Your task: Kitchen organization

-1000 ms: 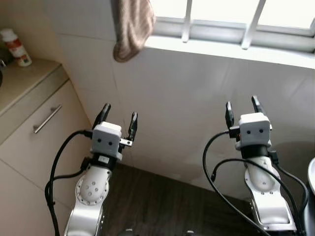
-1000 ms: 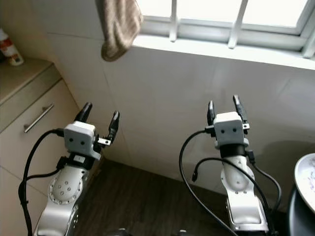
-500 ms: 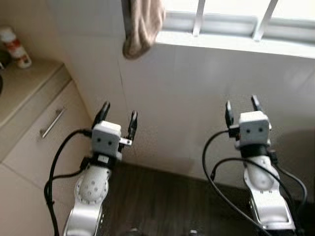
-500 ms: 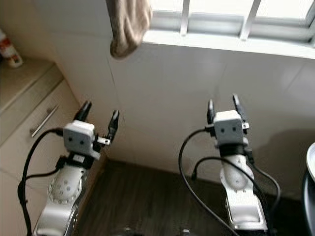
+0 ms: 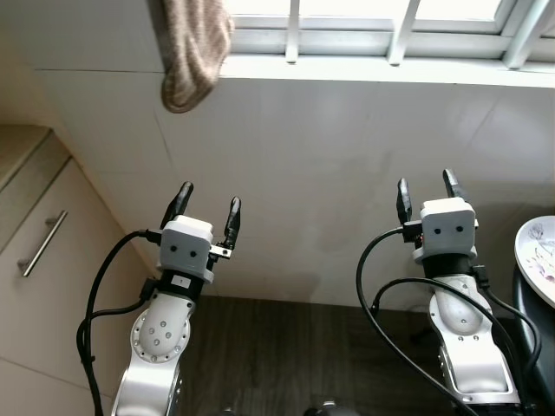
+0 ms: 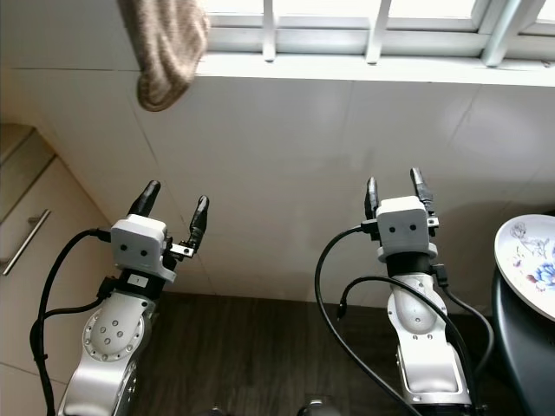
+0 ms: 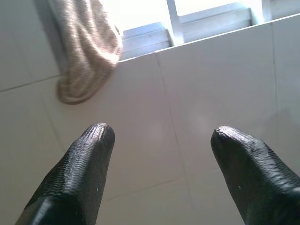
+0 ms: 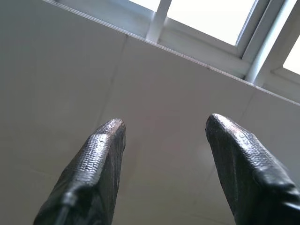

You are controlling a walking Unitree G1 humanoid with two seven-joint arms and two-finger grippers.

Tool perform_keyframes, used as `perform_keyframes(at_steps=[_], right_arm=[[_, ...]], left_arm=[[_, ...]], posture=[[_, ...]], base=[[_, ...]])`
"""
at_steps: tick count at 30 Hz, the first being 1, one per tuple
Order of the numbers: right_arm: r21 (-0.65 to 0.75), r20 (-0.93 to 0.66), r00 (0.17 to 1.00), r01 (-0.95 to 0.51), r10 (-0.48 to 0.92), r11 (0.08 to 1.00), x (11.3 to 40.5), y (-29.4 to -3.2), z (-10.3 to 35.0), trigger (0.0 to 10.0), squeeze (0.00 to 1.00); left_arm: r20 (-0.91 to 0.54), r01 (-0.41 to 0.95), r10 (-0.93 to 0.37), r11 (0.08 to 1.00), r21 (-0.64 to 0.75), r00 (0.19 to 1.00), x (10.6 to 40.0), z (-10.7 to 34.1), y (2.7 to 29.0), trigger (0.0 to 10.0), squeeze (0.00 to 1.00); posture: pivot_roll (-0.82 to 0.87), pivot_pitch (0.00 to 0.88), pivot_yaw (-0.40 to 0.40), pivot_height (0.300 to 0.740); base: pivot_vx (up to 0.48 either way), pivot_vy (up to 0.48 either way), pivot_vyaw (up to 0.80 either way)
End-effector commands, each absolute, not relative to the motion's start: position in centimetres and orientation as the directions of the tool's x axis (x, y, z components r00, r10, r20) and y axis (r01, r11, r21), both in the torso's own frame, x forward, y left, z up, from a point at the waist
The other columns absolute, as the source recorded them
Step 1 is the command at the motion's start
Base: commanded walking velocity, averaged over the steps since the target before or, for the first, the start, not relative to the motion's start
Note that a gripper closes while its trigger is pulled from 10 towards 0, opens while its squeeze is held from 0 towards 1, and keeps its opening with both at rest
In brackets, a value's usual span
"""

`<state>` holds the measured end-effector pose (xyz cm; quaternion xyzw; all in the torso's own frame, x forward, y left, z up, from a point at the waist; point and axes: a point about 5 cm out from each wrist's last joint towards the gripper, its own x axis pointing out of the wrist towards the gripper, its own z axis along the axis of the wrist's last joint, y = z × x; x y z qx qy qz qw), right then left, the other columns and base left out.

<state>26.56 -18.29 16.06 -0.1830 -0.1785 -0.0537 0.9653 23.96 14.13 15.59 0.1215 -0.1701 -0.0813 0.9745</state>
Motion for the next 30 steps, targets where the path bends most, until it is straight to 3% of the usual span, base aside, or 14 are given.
perform_keyframes(at_steps=[1, 16, 30], right_arm=[[-0.324, 0.361, 0.932, 0.162, -0.037, 0.932, 26.64, -18.14, 16.05, 10.0, 0.0], [-0.35, 0.36, 0.933, 0.161, -0.026, 0.923, 26.61, -17.95, 15.94, 10.0, 0.0], [-0.397, 0.31, 0.951, 0.15, -0.021, 0.905, 27.21, -17.89, 15.15, 10.0, 0.0]], left_arm=[[0.299, 0.127, -0.212, 0.952, 0.279, 0.931, 23.85, 15.38, 14.03, 10.0, 0.0], [0.308, 0.125, -0.208, 0.955, 0.269, 0.928, 23.81, 15.33, 13.96, 10.0, 0.0], [0.297, 0.129, -0.209, 0.955, 0.267, 0.932, 24.08, 14.98, 13.82, 10.0, 0.0]], posture=[[0.0, 0.061, -0.002, 0.74], [0.0, 0.053, -0.005, 0.74], [-0.02, 0.04, -0.004, 0.74]], base=[[0.0, -0.48, 0.0], [0.0, -0.064, -0.69], [0.0, 0.0, 0.0]])
